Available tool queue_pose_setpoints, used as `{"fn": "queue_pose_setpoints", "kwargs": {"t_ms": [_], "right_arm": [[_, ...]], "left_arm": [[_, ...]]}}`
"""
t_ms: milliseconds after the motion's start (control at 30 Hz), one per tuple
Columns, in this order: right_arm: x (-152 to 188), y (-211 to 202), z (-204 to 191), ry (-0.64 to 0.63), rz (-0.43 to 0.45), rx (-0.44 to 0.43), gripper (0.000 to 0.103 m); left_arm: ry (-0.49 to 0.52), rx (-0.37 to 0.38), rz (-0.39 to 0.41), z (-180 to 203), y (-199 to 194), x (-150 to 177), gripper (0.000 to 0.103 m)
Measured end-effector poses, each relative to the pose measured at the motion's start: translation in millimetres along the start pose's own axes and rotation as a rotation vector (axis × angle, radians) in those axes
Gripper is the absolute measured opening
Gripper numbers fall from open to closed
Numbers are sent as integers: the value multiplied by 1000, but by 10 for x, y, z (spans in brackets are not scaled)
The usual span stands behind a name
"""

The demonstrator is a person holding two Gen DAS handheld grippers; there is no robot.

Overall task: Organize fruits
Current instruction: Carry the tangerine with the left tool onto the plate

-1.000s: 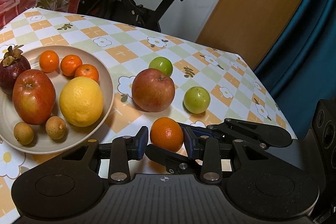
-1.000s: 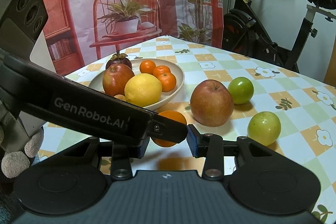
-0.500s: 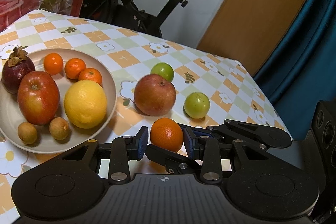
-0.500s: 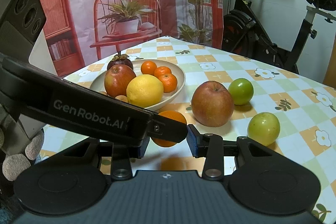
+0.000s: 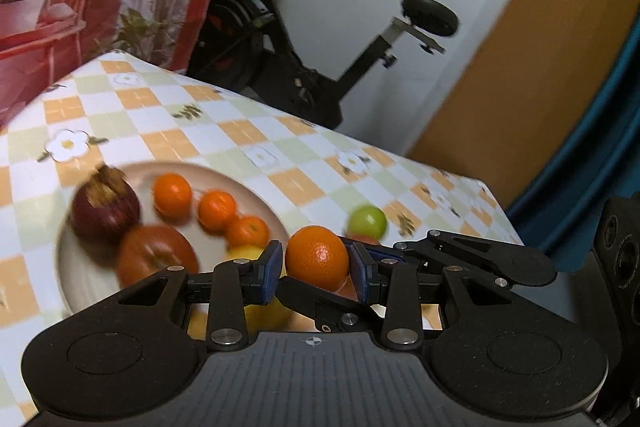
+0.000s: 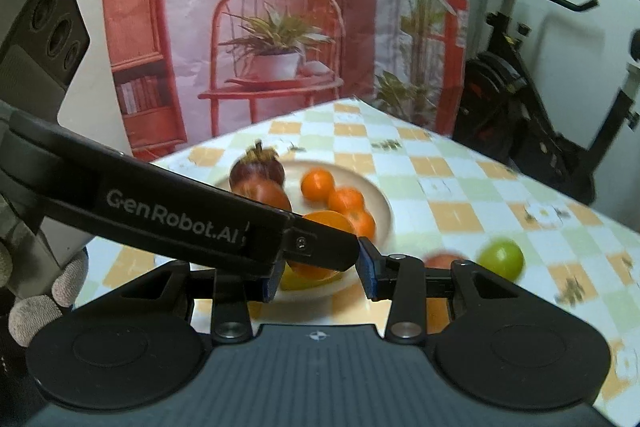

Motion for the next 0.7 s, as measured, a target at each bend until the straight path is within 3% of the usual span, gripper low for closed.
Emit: {"fn": "queue_pose_setpoints", "kwargs": {"t_ms": [400, 700], "right_arm": [[-334, 796, -84, 1, -72, -67, 41], [-305, 1059, -1, 83, -144, -95, 41]], "left_arm": [[-59, -53, -82, -646, 287, -316, 39], [-47, -71, -128, -746, 431, -302, 39]]}}
Point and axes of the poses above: each gripper's, at about its wrist camera, not at the fingertips, and y roughly the way its jaws point, z to its right, x to its underside, the point moved 10 cm from there along y, roughly the way its jaws point, and after that the axes turned 5 degrees about x, right-handed, at the moved point
